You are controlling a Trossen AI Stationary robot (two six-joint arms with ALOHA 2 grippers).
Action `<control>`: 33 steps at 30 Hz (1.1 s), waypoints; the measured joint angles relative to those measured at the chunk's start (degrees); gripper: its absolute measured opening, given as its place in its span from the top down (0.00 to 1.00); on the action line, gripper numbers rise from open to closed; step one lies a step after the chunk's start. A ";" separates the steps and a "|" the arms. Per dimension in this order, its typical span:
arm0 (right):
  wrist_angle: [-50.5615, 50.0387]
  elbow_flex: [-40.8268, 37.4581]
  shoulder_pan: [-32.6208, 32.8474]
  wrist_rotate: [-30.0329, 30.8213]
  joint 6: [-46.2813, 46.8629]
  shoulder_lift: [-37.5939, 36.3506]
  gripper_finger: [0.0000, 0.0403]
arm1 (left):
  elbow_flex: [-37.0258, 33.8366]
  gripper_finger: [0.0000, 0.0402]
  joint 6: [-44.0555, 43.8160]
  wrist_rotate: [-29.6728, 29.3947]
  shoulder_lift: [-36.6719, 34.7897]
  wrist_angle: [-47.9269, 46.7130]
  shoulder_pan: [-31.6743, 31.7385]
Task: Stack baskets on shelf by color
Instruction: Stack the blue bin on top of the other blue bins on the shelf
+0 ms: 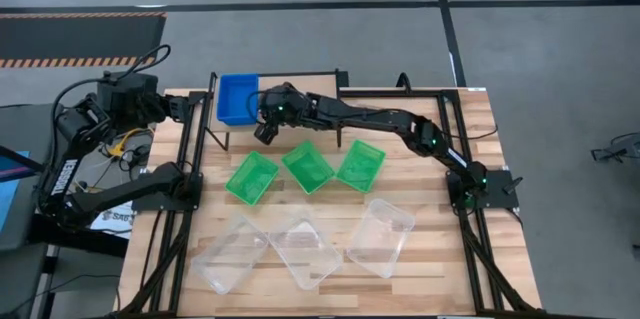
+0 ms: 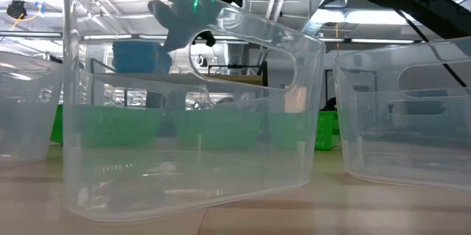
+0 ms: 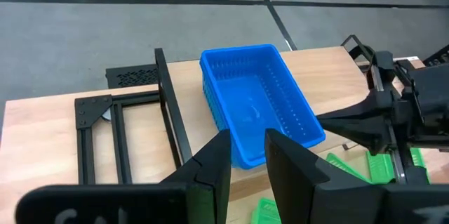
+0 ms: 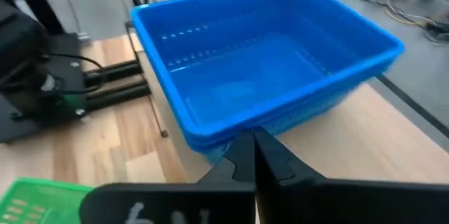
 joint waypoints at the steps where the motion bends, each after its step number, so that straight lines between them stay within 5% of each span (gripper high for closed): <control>1: 0.45 0.00 -0.06 -1.09 -0.47 0.00 0.98 | 0.00 0.81 0.02 0.00 0.00 0.00 0.00; 16: 2.66 0.07 -0.08 -3.58 -6.45 -5.10 0.96 | 0.00 0.81 -0.96 -0.93 0.00 0.00 0.00; 24: -10.75 0.07 -0.38 -3.23 -5.57 -16.95 0.97 | -0.02 0.82 -3.24 9.50 0.61 1.94 0.01; 28: -19.24 0.07 0.41 -0.63 -3.98 -24.85 0.97 | -0.04 0.92 -2.98 16.54 3.75 8.06 -0.44; 33: -26.81 0.09 2.56 5.27 -3.88 -34.30 0.97 | -0.02 0.99 -2.11 17.92 10.41 17.71 -4.32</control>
